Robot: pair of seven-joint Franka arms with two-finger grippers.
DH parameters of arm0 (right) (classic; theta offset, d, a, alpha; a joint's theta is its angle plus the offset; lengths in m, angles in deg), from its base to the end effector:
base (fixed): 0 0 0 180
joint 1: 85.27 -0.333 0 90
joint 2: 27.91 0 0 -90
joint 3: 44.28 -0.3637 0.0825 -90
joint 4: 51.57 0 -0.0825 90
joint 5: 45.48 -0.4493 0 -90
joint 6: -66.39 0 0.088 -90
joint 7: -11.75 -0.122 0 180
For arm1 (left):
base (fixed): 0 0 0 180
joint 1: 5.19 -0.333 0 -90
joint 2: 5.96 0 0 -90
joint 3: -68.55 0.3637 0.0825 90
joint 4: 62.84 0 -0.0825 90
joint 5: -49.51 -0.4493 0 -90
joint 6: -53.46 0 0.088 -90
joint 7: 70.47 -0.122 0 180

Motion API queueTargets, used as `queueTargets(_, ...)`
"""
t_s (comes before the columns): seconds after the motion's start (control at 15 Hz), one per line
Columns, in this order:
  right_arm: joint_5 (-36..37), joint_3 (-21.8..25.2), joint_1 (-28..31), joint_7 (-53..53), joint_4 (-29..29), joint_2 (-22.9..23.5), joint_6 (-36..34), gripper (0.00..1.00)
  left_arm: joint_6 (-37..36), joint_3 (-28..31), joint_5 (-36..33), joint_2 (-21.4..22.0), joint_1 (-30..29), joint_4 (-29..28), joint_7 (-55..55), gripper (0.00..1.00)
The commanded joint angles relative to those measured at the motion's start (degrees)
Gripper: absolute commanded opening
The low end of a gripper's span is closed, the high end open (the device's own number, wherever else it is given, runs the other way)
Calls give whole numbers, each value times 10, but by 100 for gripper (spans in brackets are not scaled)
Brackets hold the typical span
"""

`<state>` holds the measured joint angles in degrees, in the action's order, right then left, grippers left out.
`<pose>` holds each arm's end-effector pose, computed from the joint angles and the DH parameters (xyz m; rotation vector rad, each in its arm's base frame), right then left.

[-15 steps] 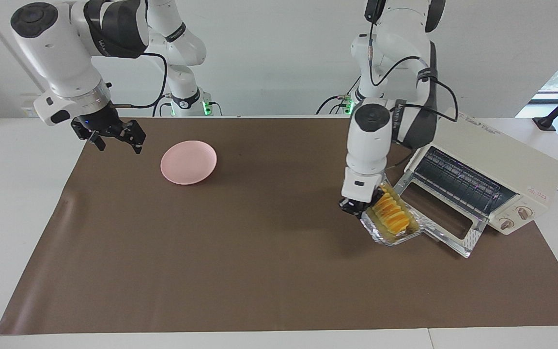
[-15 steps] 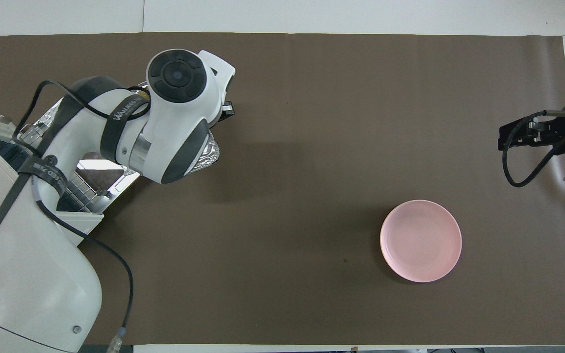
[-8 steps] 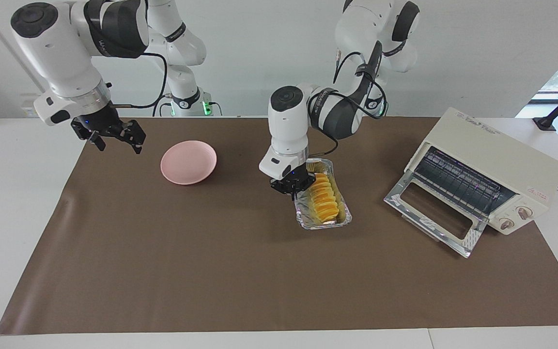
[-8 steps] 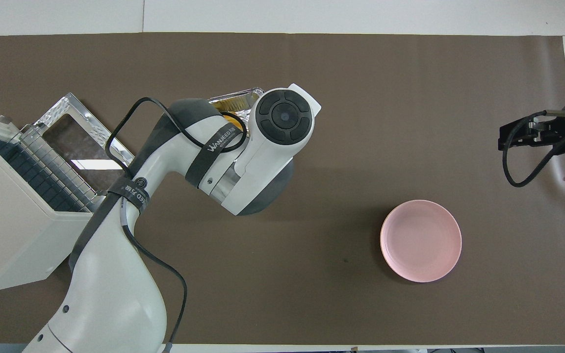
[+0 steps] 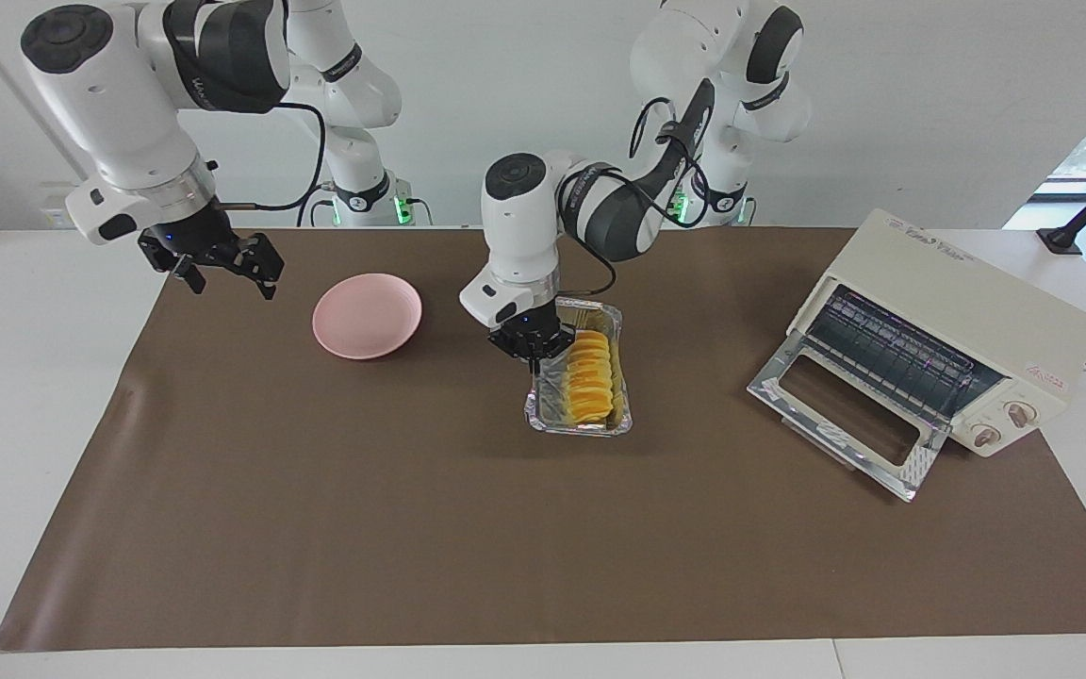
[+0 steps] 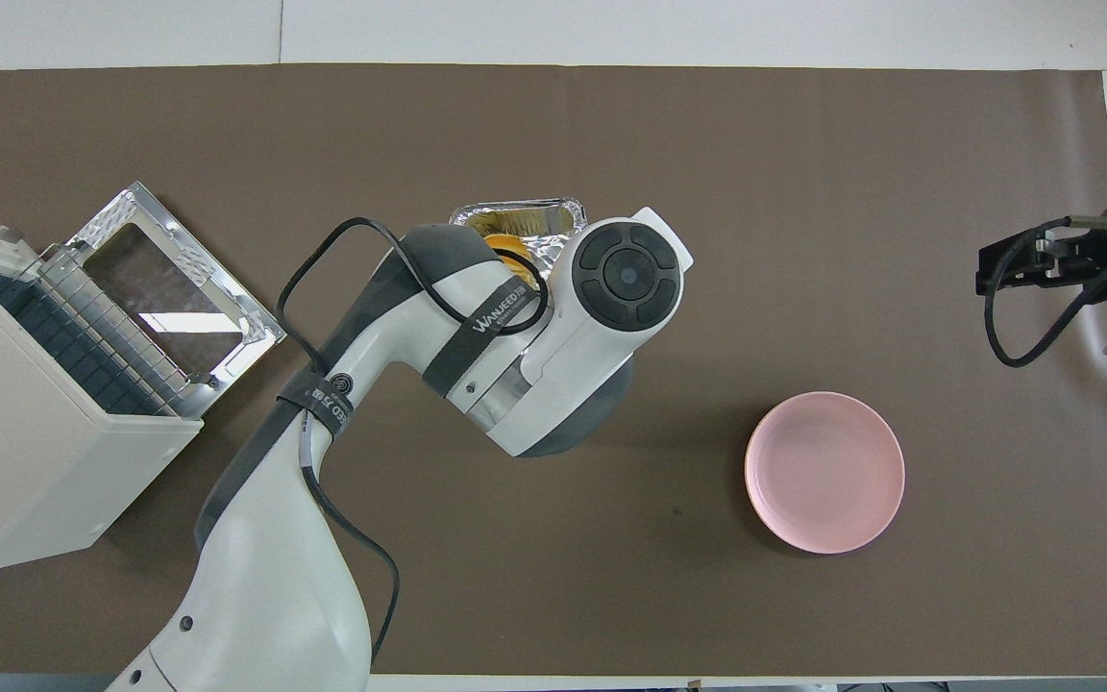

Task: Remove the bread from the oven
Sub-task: 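Pull the foil tray out of the oven with the left gripper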

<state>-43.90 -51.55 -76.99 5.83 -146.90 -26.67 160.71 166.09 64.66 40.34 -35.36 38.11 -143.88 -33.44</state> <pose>0.6291 -0.0150 0.6002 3.1092 -0.1841 -0.0592 0.5551 -0.5667 0.4125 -3.0581 0.3481 -0.1649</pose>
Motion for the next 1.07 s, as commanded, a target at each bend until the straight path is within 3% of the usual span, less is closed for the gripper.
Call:
queueTargets(0.0,3,-3,4,12,-11,-10,1,100,5,6,-13,-11,46,1,-8,0)
queueTargets(0.6,3,-2,11,13,-11,-10,-1,100,40,8,-12,-44,72,-12,93,0)
queueTargets(1.0,3,-5,4,14,-17,-14,16,100,80,11,-17,-58,86,-33,95,0)
